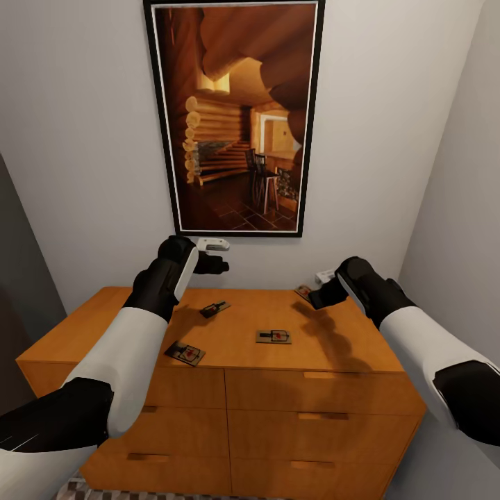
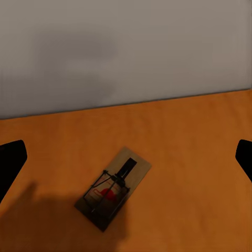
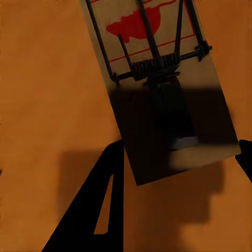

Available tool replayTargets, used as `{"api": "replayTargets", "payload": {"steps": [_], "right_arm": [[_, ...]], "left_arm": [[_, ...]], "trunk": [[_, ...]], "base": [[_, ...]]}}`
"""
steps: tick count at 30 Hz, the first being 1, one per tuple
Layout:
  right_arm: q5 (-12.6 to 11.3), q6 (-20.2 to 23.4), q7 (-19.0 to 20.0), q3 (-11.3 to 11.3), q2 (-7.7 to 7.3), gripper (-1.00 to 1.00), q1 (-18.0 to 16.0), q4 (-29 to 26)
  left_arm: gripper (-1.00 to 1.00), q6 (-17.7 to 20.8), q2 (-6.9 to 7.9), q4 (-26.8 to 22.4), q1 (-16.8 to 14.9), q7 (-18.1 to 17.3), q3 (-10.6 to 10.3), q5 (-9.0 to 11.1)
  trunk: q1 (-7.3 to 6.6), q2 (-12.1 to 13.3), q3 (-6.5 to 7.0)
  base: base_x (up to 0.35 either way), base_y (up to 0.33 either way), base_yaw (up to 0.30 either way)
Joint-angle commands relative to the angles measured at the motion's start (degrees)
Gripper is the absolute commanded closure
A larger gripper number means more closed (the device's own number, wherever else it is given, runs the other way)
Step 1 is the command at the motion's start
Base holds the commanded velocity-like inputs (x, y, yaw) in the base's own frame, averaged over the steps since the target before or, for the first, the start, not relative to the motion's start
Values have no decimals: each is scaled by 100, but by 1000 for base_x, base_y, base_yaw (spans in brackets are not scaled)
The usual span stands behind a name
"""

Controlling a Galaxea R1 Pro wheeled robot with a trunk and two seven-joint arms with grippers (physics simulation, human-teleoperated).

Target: Take the four mousetraps from the cabinet in the bathroom and place them on the bathroom floor. Make sure all four end up on the same floor surface, and ensure that at least two of them are either under or directly next to the same bathroom sink.

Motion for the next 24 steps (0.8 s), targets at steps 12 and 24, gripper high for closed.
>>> {"api": "replayTargets", "payload": {"steps": [12,24], "right_arm": [[-2,20,7,30,-15,100,-6,-31],[2,20,-32,30,-37,100,-8,-48]], "left_arm": [[-100,23,0,-11,-5,-1,-4,-6],[-100,23,0,-12,-5,-1,-4,-1]], "trunk": [[0,-4,-7],[0,-4,-7]], "base": [[0,0,0],[0,0,0]]}}
